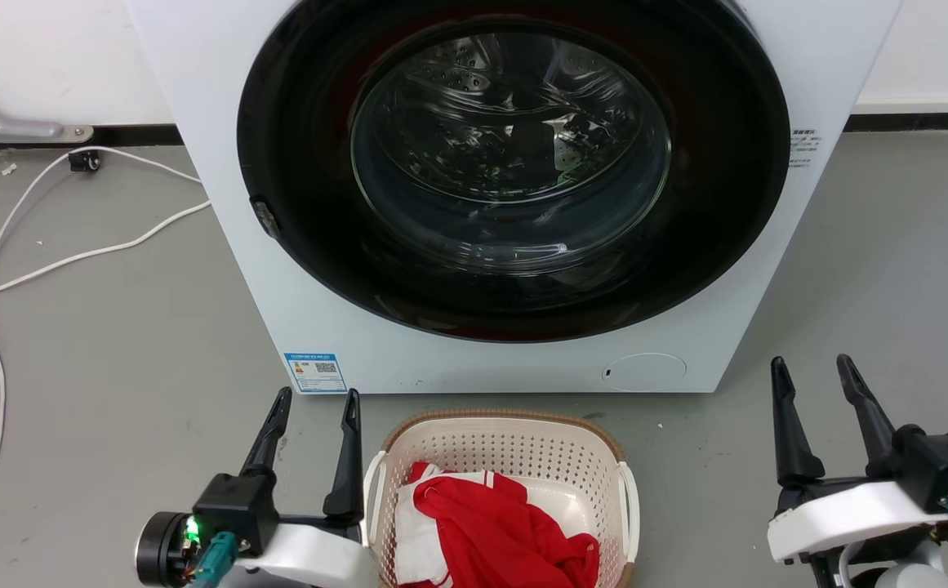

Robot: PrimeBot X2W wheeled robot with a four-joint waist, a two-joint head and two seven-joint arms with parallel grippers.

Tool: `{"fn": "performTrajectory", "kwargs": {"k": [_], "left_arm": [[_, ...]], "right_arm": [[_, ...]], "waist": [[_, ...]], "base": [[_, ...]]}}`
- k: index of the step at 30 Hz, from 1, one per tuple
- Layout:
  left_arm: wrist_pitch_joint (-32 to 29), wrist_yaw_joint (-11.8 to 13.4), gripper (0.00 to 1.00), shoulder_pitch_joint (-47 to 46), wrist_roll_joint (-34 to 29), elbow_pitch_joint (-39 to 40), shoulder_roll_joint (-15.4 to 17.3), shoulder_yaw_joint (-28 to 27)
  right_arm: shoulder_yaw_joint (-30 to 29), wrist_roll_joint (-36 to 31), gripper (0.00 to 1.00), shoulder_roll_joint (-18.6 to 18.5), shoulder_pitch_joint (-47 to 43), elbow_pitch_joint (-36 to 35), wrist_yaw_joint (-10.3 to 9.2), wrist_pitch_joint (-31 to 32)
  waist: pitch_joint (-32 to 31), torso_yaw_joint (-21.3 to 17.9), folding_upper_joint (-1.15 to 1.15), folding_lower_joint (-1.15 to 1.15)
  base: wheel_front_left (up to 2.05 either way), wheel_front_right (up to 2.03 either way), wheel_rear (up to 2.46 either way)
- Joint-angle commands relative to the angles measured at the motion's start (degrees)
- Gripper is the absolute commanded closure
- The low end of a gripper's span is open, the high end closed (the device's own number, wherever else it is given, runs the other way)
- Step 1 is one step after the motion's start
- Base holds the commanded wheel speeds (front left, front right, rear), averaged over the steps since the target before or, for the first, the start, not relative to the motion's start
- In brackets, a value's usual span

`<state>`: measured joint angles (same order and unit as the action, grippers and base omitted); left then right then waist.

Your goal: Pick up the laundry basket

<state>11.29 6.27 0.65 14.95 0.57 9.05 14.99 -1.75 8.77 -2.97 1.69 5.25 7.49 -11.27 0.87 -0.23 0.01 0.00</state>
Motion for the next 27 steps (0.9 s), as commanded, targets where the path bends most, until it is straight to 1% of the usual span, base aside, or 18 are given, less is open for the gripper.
{"fn": "performTrajectory", "kwargs": {"k": [1, 4, 8, 13, 16, 19, 22, 27], "left_arm": [[0.62, 0.69, 0.00, -0.51, -1.74, 0.28, 0.62, 0.73], [1.16, 1.95, 0.00, -0.40, -3.98, 0.26, 1.33, 2.39], [1.71, 1.87, 0.00, 0.17, -3.23, 0.77, 0.60, 1.88], [2.17, -0.08, 0.00, 1.14, -3.23, 0.25, -0.76, 0.15], [2.49, -1.32, 0.00, 1.51, -4.44, -0.24, -1.38, -0.58], [2.83, -2.40, 0.00, 1.98, -6.00, -0.87, -1.86, -1.07], [3.09, -3.14, 0.00, 2.31, -7.96, -1.37, -2.22, -1.36], [3.52, -3.59, 0.00, 2.46, -10.25, -1.67, -2.81, -1.70]], "right_arm": [[0.40, -1.88, 0.00, 0.04, -0.27, -0.65, 0.00, -0.60], [0.73, -4.74, 0.00, 0.06, -0.41, -1.31, 0.00, -1.13], [0.68, -5.27, 0.00, 0.08, -0.72, -1.20, -0.01, -1.60], [0.34, -3.03, 0.00, 0.10, -0.77, 0.04, -0.01, -2.14], [0.60, -2.81, 0.00, 0.11, -0.71, 0.76, -0.01, -2.52], [0.80, -1.20, 0.00, 0.12, -0.83, 1.83, -0.01, -2.82], [1.12, -1.18, 0.00, 0.13, -0.79, 2.87, -0.01, -3.10], [1.38, -2.00, 0.00, 0.13, -0.60, 3.49, -0.01, -3.51]], "waist": [[0.01, -0.02, -0.01, 0.00], [0.09, -0.01, -0.01, 0.00], [0.13, 0.06, -0.01, 0.00], [0.18, 0.08, -0.01, 0.00], [0.14, 0.02, -0.01, 0.00], [0.05, -0.06, -0.01, 0.00], [-0.03, -0.14, -0.01, 0.00], [-0.03, -0.21, -0.01, 0.00]], "base": [[0.00, 0.00, 0.00], [0.00, 0.00, 0.00], [0.00, 0.00, 0.00], [0.00, 0.00, 0.00], [0.00, 0.00, 0.00], [0.00, 0.00, 0.00], [0.00, 0.00, 0.00], [0.00, 0.00, 0.00]]}}
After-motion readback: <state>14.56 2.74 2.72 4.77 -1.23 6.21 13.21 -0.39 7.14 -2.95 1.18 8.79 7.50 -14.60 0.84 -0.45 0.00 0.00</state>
